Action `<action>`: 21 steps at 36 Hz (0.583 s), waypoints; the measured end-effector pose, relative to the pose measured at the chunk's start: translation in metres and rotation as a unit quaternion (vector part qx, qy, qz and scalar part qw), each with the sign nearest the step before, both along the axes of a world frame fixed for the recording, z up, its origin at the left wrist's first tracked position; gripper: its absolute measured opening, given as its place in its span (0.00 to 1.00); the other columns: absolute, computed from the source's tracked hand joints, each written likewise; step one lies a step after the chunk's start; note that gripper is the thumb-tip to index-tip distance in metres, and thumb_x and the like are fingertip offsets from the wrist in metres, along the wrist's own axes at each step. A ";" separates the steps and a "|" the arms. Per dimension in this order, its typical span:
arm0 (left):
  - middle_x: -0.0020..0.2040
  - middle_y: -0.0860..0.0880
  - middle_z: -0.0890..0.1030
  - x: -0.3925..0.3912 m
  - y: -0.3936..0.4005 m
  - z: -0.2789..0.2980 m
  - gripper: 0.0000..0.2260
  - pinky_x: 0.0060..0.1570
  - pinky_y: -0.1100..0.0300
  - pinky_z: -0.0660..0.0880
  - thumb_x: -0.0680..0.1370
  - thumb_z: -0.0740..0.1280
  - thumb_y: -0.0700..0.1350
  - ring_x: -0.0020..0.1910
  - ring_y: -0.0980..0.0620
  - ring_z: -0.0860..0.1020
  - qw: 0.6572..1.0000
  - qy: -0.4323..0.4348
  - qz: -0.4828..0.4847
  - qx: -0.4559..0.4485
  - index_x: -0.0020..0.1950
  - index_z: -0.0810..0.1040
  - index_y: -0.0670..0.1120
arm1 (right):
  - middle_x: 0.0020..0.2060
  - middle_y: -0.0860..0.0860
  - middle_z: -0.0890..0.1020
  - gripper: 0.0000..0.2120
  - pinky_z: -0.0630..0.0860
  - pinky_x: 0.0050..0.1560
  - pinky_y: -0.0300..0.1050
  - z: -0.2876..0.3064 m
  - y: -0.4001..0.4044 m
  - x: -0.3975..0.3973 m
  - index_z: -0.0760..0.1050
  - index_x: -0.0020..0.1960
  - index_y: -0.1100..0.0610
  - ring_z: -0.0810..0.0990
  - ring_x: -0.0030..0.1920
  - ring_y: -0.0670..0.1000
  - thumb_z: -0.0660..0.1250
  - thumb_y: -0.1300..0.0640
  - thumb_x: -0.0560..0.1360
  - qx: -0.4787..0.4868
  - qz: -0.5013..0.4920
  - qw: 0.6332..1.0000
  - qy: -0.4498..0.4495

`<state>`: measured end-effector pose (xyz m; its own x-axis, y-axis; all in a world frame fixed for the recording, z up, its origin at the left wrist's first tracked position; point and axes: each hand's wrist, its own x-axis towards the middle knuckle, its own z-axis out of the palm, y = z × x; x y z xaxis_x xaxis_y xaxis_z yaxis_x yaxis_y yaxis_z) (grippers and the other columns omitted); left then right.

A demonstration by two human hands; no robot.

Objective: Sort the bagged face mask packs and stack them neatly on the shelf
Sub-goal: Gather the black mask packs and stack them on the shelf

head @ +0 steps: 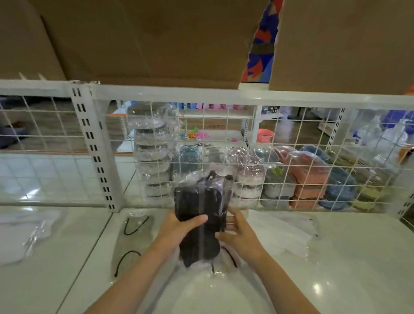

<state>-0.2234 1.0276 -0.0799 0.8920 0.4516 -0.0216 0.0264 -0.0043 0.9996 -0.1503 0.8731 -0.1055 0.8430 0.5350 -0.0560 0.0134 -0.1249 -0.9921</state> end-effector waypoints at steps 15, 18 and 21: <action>0.59 0.37 0.79 -0.047 0.035 0.001 0.26 0.62 0.41 0.71 0.67 0.73 0.43 0.59 0.38 0.77 0.917 -0.135 0.140 -0.347 0.63 0.74 0.38 | 0.45 0.55 0.85 0.17 0.78 0.52 0.49 -0.009 0.037 -0.039 0.76 0.57 0.61 0.82 0.49 0.55 0.68 0.73 0.69 0.164 0.055 0.958 0.227; 0.56 0.39 0.80 -0.080 0.065 -0.004 0.36 0.56 0.45 0.76 0.56 0.82 0.49 0.56 0.41 0.78 0.930 -0.154 0.192 -0.271 0.58 0.73 0.38 | 0.46 0.51 0.84 0.20 0.78 0.45 0.38 -0.005 0.043 -0.029 0.75 0.60 0.60 0.82 0.50 0.52 0.69 0.71 0.70 0.089 0.070 0.987 0.114; 0.47 0.42 0.80 -0.115 0.075 -0.014 0.29 0.47 0.60 0.78 0.62 0.80 0.43 0.48 0.47 0.79 0.954 -0.098 0.249 -0.134 0.59 0.72 0.41 | 0.51 0.51 0.79 0.21 0.74 0.42 0.27 -0.019 0.045 -0.016 0.73 0.61 0.62 0.78 0.55 0.50 0.70 0.70 0.69 0.011 0.092 0.995 0.030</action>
<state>-0.3381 1.1031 -0.0944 0.5668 0.8223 -0.0504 -0.2288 0.2159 0.9492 -0.1666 0.9180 -0.1246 0.7255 0.6823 -0.0902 -0.0254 -0.1044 -0.9942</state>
